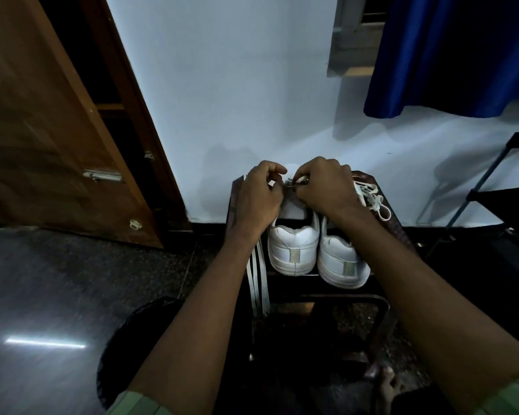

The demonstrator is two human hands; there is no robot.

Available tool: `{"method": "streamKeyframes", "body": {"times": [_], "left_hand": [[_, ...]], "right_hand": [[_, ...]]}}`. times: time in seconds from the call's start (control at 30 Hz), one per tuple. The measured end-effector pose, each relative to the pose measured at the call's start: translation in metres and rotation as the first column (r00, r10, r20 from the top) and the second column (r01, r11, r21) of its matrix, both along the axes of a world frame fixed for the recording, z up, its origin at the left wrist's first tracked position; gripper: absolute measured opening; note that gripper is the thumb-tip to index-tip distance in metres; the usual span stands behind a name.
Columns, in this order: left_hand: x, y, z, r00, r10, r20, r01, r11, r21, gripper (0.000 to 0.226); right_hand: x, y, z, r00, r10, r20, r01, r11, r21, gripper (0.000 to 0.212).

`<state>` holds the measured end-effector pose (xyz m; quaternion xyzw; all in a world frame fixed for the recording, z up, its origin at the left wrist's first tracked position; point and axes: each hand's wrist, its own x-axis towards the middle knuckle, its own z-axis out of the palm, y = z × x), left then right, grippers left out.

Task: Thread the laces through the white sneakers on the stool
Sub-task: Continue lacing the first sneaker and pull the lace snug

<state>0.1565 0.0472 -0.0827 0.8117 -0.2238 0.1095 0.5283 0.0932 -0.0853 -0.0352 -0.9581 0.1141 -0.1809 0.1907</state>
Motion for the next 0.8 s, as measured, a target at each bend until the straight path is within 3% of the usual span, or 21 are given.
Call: {"method": "streamKeyframes", "body": {"times": [0.07,0.1,0.13,0.2,0.27,0.3,0.33,0.37,0.4,0.43,0.47,0.5,0.6,0.7,0.73,0.8], "left_hand": [[0.000,0.000,0.000,1.000,0.010,0.001,-0.010,1.000,-0.010,0.024],[0.001,0.001,0.000,1.000,0.019,0.000,-0.019,1.000,-0.017,0.024],[0.002,0.001,0.000,1.000,0.024,-0.003,-0.024,0.999,-0.022,0.024],[0.002,0.002,0.000,1.000,0.027,-0.012,-0.027,0.999,-0.021,0.026],[0.002,0.001,0.000,1.000,0.023,-0.013,-0.023,0.999,-0.029,0.027],[0.002,0.000,0.000,1.000,0.020,-0.013,-0.021,0.999,-0.033,0.027],[0.002,-0.001,0.000,1.000,0.020,-0.010,-0.020,0.999,-0.031,0.027],[0.001,-0.001,0.000,1.000,0.020,-0.007,-0.020,0.999,-0.026,0.028],[0.000,-0.001,0.001,1.000,0.021,-0.003,-0.021,1.000,-0.019,0.028],[-0.001,-0.001,0.002,1.000,0.021,0.000,-0.021,1.000,-0.013,0.028],[-0.001,-0.001,0.002,1.000,0.020,0.002,-0.020,1.000,-0.010,0.027],[-0.001,0.000,0.002,1.000,0.017,0.003,-0.017,1.000,-0.010,0.025],[-0.001,0.000,0.002,1.000,0.023,0.009,-0.023,1.000,-0.013,0.024],[-0.003,0.000,0.003,1.000,0.021,0.007,-0.021,1.000,-0.004,0.024],[-0.004,-0.001,0.003,1.000,0.022,0.009,-0.022,1.000,-0.004,0.023],[-0.003,0.000,0.003,1.000,0.025,0.004,-0.025,1.000,-0.013,0.021]], "right_hand": [[0.001,-0.003,0.000,0.995,0.052,0.082,-0.066,0.982,0.179,0.011],[0.001,-0.006,0.000,0.988,0.068,0.141,-0.114,0.929,0.352,0.007],[0.001,-0.010,0.002,0.979,0.054,0.195,-0.157,0.811,0.564,0.011],[0.000,-0.020,0.009,0.963,-0.021,0.267,-0.232,0.436,0.869,0.019],[-0.003,-0.026,0.017,0.956,-0.053,0.288,-0.283,0.090,0.955,0.020],[-0.003,-0.027,0.019,0.958,-0.069,0.278,-0.277,0.016,0.961,0.020],[-0.004,-0.027,0.021,0.963,-0.080,0.257,-0.253,0.060,0.966,0.020],[-0.004,-0.028,0.021,0.966,-0.079,0.244,-0.221,0.225,0.949,0.018],[-0.004,-0.029,0.019,0.970,-0.051,0.237,-0.187,0.466,0.865,0.017],[-0.003,-0.031,0.017,0.975,-0.001,0.221,-0.158,0.699,0.697,0.018],[-0.001,-0.030,0.014,0.981,0.072,0.178,-0.151,0.860,0.487,0.023],[0.000,-0.027,0.011,0.985,0.132,0.112,-0.161,0.938,0.307,0.025],[0.001,-0.007,-0.002,0.991,0.129,-0.025,-0.127,0.988,0.087,0.015],[0.006,0.004,-0.009,1.000,-0.005,-0.029,0.004,0.999,-0.032,0.012],[0.006,0.002,-0.008,1.000,-0.018,0.001,0.018,1.000,0.003,0.011],[0.006,-0.004,-0.007,0.996,0.026,0.089,-0.045,0.972,0.229,0.009]]}}
